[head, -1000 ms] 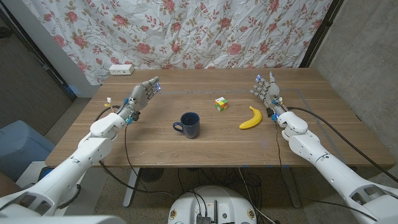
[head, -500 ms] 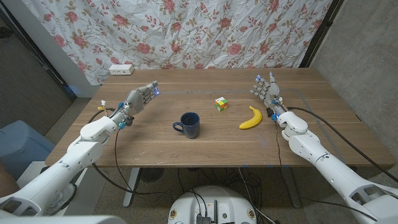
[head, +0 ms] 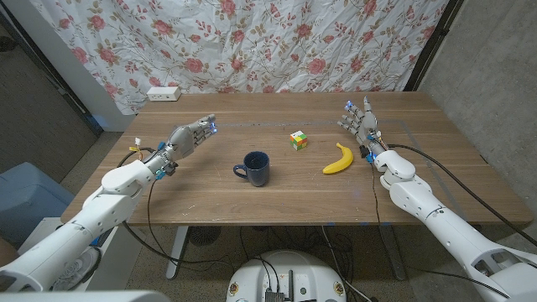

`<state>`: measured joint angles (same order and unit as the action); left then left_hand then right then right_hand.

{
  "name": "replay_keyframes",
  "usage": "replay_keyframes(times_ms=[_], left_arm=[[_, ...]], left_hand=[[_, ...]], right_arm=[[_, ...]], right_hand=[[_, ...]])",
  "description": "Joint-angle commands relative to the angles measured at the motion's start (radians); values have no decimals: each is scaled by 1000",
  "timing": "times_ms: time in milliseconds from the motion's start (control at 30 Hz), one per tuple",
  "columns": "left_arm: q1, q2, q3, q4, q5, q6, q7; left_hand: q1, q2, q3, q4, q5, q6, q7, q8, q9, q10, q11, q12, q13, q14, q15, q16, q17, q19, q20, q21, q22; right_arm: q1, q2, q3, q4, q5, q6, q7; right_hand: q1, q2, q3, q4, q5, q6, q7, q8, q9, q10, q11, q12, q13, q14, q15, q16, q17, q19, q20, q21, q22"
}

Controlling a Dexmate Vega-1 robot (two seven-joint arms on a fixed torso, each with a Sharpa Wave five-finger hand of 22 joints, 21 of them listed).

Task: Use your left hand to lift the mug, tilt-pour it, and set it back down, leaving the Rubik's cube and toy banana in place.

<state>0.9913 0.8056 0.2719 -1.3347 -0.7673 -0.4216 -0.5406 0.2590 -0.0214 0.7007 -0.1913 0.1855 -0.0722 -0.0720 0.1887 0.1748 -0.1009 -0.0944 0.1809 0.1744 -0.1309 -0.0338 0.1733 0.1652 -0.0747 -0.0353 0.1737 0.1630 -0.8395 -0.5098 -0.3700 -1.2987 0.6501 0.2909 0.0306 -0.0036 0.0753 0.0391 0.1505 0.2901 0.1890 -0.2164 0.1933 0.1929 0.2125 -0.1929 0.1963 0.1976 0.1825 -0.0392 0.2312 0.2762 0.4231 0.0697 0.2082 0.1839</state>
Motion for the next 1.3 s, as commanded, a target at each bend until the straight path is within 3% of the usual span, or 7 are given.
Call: replay_keyframes(times_ms=[33, 367, 700, 1300], left_arm=[[10, 26, 5, 24, -3, -45, -90], [8, 43, 11, 38, 2, -87, -158], [13, 51, 29, 37, 5, -128, -223], [33, 70, 64, 39, 38, -182, -263]], left_hand=[[24, -8, 10, 0, 7, -26, -2, -2, 2, -22, 1, -3, 5, -28, -16, -6, 5, -23, -44, -4, 1], [60, -23, 22, 1, 6, -67, -3, -3, 2, -71, 16, -5, 6, -81, -2, -8, 5, -74, -43, -6, 1], [83, -35, 28, 2, 4, -89, -6, 0, 2, -110, 12, -5, 6, -116, 8, -6, 6, -111, -38, -6, 2], [110, -53, 33, 4, 0, -143, 5, -6, 2, -159, 26, -5, 7, -163, 24, -6, 6, -160, -33, -5, 2]], right_arm=[[0, 0, 0, 1, 0, 0, 1], [1, 0, 0, 1, 0, 0, 1], [-2, 0, 0, -2, 0, -1, -1], [1, 0, 0, 2, 0, 0, 1]], right_hand=[[2, 10, 1, 7, 4, -1, -6, 4, 2, 7, 1, 5, 4, 5, -50, 6, 2, 3, 1, 6, 5], [2, 10, 1, 7, 4, -1, -6, 3, 2, 8, 1, 5, 4, 6, -51, 6, 2, 3, 0, 6, 5], [2, 10, 1, 7, 4, -1, -6, 4, 2, 8, 2, 5, 4, 5, -50, 5, 2, 4, 1, 6, 5], [2, 10, 1, 7, 4, -1, -6, 4, 2, 7, 1, 5, 4, 5, -50, 5, 2, 3, 1, 6, 5]])
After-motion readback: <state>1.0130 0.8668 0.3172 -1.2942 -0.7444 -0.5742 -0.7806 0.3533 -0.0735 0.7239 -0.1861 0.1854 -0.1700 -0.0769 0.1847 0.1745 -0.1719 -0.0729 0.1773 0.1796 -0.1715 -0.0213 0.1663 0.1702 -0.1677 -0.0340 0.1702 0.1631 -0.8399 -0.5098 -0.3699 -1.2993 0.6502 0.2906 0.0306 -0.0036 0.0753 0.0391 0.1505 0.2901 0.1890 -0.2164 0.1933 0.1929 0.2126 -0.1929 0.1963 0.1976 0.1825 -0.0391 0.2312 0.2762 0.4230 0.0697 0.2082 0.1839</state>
